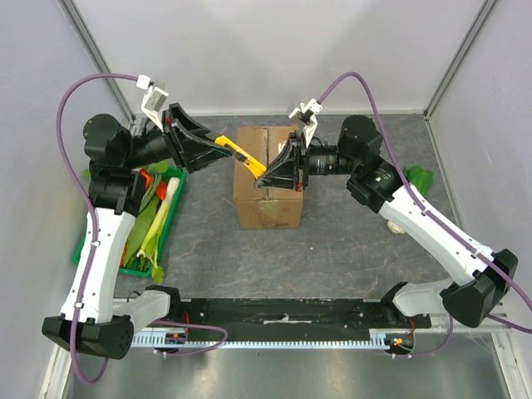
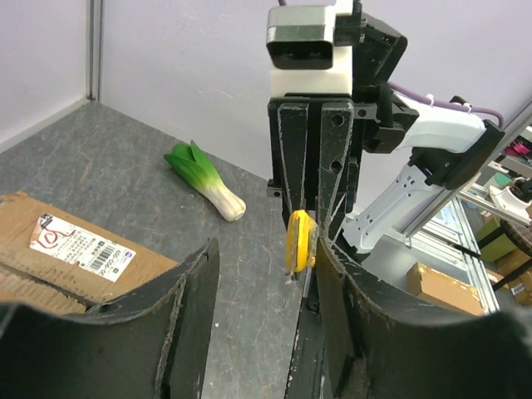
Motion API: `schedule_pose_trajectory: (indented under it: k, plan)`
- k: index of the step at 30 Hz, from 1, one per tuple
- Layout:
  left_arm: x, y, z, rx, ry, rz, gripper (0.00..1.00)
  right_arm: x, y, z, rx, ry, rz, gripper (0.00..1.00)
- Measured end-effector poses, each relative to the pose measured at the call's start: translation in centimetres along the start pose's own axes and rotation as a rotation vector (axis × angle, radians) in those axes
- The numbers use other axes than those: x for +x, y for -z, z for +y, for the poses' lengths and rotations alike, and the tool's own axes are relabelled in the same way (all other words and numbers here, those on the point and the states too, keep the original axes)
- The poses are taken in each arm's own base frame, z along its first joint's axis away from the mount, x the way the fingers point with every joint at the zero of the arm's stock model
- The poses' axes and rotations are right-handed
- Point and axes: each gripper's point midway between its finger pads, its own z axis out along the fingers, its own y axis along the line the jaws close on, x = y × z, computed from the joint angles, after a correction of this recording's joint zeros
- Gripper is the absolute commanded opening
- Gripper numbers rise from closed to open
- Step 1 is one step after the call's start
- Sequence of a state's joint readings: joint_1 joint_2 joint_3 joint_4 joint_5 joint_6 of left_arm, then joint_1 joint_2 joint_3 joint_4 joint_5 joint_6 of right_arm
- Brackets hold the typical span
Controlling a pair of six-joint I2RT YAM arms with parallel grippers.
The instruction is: Unpack the express box
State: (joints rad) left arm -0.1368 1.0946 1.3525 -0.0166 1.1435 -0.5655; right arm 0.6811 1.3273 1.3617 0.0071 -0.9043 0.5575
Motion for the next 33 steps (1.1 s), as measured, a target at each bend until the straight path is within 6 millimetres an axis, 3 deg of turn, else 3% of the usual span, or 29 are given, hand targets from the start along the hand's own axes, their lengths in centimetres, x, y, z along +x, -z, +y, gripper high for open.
schedule_pose_trajectory:
  k: [4,7,8,10,13,15,16,19,23,28,33]
  plan:
    - [-0.4,0.1,-0.5,0.024,-0.012,-0.006,0.57,0.1,0.0,0.2,-0.014,0.001,0.007,0.0]
    - [-0.5,0.1,-0.9,0.042,-0.01,-0.005,0.34,0.2,0.1,0.3,-0.019,0.002,0.01,0.0]
    - [-0.6,0.1,-1.0,0.045,-0.008,-0.005,0.16,0.2,0.1,0.3,-0.019,0.002,0.011,0.0]
    - [-0.8,0.1,-1.3,0.055,-0.005,-0.008,0.02,0.2,0.1,0.3,-0.017,0.001,0.011,0.0]
    - [-0.9,0.2,-1.9,0.073,0.002,-0.005,0.02,0.2,0.1,0.1,-0.009,0.005,0.01,0.0]
    - [-0.9,0.2,-1.9,0.075,0.009,-0.006,0.02,0.1,0.1,0.0,-0.005,0.011,0.006,0.2]
    - [-1.0,0.2,-2.0,0.075,0.015,-0.007,0.02,0.0,0.1,0.0,0.0,0.013,0.003,0.44]
    - [-1.3,0.1,-1.9,0.064,0.023,-0.023,0.02,-0.5,0.2,-0.1,0.016,0.012,-0.032,0.85]
    - [-2.4,-0.1,-1.2,0.014,0.056,-0.079,0.02,-1.2,0.7,0.0,0.03,0.032,-0.16,0.94]
    - [-4.3,-0.3,0.0,-0.057,0.125,-0.194,0.02,-2.8,-0.3,0.5,0.035,0.048,-0.315,0.95]
    - [-4.3,-0.3,2.0,-0.093,0.266,-0.311,0.02,-5.2,-0.8,0.3,0.075,0.059,-0.466,0.95]
